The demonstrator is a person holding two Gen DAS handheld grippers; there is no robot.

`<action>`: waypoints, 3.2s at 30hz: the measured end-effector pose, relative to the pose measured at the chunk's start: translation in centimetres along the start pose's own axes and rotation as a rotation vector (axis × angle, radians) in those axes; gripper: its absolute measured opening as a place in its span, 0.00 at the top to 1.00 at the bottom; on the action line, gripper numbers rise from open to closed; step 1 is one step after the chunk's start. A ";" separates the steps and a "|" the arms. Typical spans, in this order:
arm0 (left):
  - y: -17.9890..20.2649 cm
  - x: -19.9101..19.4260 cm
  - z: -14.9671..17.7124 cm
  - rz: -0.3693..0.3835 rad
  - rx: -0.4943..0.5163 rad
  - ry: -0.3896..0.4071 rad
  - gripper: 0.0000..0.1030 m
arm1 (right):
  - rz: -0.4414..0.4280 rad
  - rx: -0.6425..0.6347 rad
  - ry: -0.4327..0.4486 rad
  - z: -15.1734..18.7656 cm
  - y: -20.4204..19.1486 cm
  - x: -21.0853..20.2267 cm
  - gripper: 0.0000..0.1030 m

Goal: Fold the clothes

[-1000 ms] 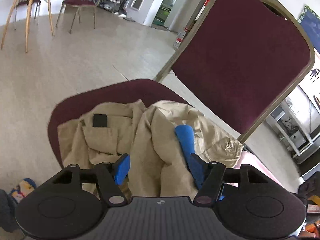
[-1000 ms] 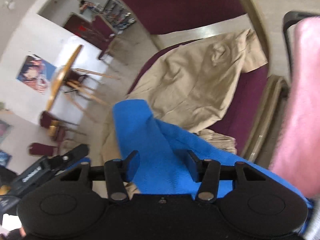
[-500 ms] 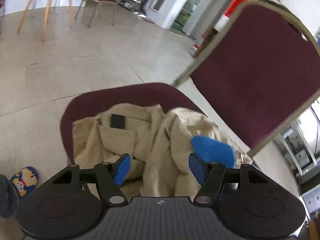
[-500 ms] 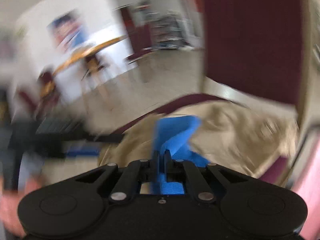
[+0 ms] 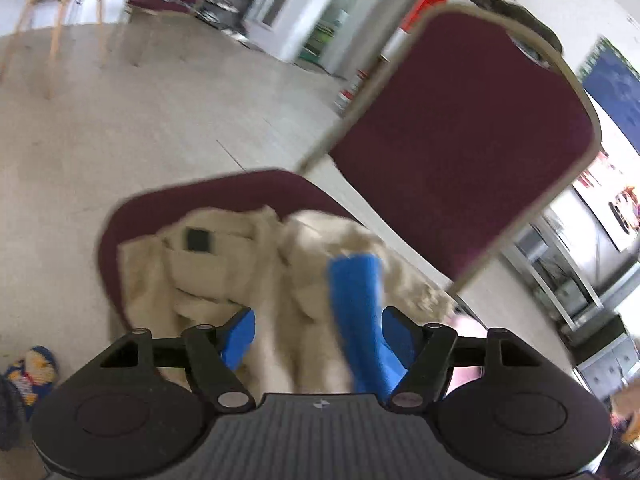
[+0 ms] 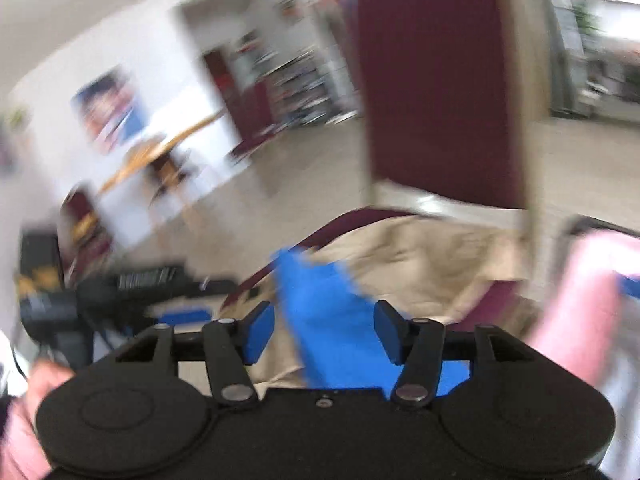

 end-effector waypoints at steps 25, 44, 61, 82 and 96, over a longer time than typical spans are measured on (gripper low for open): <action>0.6 8.1 -2.3 -0.093 0.009 0.071 0.96 | 0.059 0.429 0.128 7.3 9.6 -10.8 0.29; 10.4 -3.2 16.0 -0.014 0.319 -0.188 0.28 | 0.346 0.552 0.290 15.3 14.4 -31.5 0.12; 14.3 -0.7 35.7 -0.034 0.657 -0.320 0.28 | 0.566 0.632 0.090 28.2 24.0 -31.0 0.71; 13.6 -0.1 35.4 -0.053 0.677 -0.265 0.29 | 0.903 0.490 -0.091 28.6 25.3 -29.1 0.60; 13.2 1.6 36.5 -0.173 0.759 -0.354 0.35 | 0.641 0.572 -0.161 29.4 22.2 -26.1 0.54</action>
Point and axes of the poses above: each gripper's, at about its wrist camera, not at the fingertips, and x roughly the way its jaws point, y to its right, z to its underside, the point moved 5 cm from there along x, roughly the way its jaws point, and after that the axes turned 5 degrees about -x, right-handed, at the moved point
